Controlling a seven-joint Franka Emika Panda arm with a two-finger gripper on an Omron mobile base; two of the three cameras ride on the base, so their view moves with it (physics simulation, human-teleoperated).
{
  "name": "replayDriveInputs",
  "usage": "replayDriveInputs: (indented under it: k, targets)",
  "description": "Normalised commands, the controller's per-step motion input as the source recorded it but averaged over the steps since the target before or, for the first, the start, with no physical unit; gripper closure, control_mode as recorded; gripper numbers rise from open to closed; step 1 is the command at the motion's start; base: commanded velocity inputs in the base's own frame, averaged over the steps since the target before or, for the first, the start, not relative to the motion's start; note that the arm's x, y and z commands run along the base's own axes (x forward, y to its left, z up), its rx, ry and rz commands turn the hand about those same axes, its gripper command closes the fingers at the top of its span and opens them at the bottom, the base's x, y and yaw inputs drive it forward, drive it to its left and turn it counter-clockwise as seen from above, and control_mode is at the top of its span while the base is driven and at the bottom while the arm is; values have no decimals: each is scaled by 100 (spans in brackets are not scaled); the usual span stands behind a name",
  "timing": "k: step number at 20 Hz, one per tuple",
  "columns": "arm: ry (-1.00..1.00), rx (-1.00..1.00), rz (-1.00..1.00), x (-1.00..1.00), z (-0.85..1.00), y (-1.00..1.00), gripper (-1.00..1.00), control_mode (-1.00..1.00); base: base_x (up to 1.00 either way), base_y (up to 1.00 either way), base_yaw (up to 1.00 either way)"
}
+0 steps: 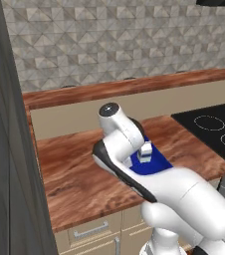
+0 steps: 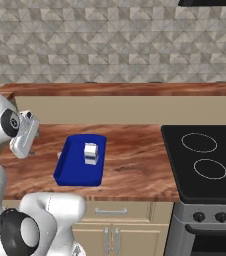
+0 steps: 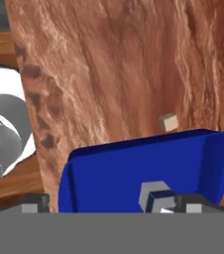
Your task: Take out the milk from the fridge and place it on the tray on the counter. Then take the sugar cube near the tray and place it in the tray.
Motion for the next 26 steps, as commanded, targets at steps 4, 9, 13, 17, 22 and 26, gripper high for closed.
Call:
replayDriveInputs:
  k: [4,9,13,17,22,26]
  targets:
    - [-2,-17,-1,23,-9,2,-100,-100,0,0,0]
    - [9,-7,-1,61,-11,15,-100,-100,0,0,0]
    - [23,-3,0,60,-26,4,-100,-100,0,0,0]
    - [26,-5,0,47,-23,1,-100,-100,0,0,0]
    - [20,-13,0,36,-35,12,-100,-100,0,0,0]
    - [0,-26,0,6,-35,33,-100,-100,0,0,0]
